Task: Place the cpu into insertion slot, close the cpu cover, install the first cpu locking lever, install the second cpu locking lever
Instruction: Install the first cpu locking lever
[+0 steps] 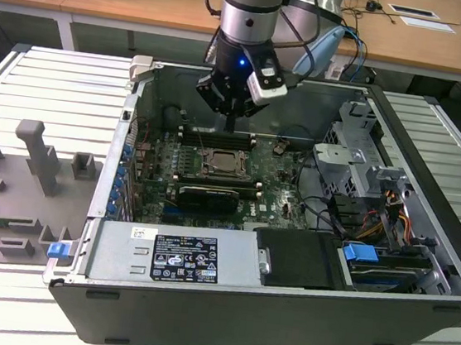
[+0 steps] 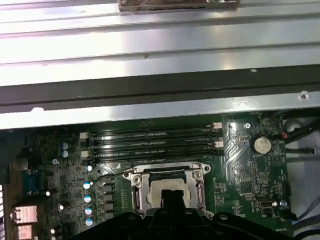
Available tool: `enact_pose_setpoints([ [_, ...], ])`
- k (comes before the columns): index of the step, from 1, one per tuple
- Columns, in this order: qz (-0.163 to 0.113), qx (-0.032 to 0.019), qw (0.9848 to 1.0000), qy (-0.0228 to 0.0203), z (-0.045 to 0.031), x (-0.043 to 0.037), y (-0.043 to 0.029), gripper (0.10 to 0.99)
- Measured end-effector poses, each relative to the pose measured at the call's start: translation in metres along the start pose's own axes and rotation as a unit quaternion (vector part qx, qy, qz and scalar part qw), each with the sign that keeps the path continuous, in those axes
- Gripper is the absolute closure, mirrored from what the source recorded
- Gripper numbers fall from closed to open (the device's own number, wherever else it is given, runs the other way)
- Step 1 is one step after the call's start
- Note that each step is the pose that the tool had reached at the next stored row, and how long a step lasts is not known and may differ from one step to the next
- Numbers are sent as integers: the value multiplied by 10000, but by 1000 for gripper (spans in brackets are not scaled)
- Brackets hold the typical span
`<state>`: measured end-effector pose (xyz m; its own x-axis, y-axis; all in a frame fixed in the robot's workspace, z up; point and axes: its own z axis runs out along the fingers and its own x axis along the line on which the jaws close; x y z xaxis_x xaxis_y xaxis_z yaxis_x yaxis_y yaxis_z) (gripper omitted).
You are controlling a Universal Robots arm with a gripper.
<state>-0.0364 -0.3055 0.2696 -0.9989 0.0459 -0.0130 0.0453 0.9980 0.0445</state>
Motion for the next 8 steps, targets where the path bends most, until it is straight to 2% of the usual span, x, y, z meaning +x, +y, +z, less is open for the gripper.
enact_pose_setpoints([
  [4,-480,-9,9988,22,20,10,-1,980],
  [8,-482,-39,9988,21,30,279,-14,980],
])
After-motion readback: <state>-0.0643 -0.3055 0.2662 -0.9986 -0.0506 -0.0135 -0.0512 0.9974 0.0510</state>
